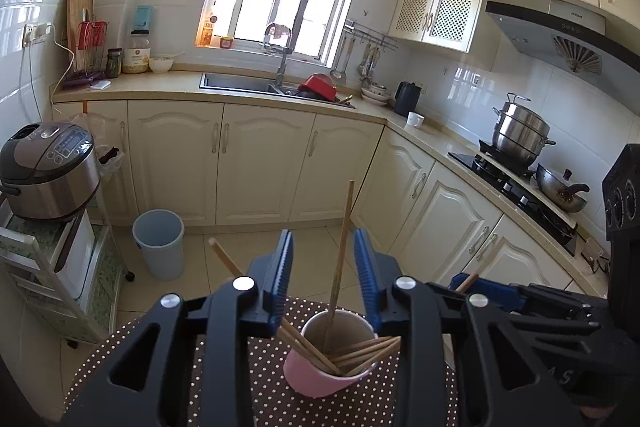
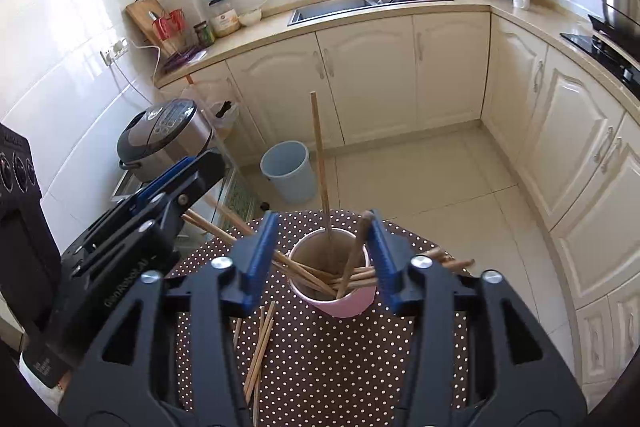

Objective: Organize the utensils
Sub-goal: 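Open both grippers to drop the chopsticks into the pink cup, then move both open grippers back down to the remaining chopsticks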

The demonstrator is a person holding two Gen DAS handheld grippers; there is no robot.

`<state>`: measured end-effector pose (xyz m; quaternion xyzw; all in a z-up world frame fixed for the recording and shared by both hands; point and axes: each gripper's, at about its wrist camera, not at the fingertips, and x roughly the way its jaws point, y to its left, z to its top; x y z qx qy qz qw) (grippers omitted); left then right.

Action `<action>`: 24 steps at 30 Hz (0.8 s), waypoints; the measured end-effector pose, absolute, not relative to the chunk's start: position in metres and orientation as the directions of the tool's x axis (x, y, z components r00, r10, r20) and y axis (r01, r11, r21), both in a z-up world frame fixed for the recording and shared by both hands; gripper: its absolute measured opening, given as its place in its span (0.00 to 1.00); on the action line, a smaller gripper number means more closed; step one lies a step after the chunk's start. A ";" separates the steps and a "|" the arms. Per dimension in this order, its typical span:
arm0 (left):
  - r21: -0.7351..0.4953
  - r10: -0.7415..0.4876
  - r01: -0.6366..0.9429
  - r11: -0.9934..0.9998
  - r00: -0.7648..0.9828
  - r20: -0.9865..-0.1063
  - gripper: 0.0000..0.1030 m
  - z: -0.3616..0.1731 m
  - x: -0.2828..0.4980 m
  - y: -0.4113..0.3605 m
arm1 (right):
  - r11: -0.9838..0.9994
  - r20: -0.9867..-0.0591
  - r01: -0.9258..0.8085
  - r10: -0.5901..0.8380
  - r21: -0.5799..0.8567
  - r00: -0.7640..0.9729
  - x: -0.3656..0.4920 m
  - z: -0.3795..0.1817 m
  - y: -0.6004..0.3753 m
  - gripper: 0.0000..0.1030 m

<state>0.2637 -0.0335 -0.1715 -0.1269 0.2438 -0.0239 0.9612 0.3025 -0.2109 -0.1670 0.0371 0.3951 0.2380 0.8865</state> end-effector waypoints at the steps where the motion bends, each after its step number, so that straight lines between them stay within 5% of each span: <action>1: -0.253 -0.107 -0.016 0.967 0.880 -0.463 0.33 -0.170 0.260 -0.033 | 0.885 -0.682 -0.391 0.451 0.254 0.576 0.299 -0.165 -0.211 0.45; 14: -0.214 -0.119 0.010 0.977 0.857 -0.501 0.41 -0.163 0.207 -0.014 | 0.909 -0.677 -0.345 0.406 0.233 0.613 0.251 -0.153 -0.211 0.50; 24: -0.268 -0.184 -0.023 0.963 0.670 -0.720 0.43 -0.229 0.192 0.028 | 0.916 -0.735 -0.319 0.388 0.242 0.556 0.221 -0.188 -0.194 0.50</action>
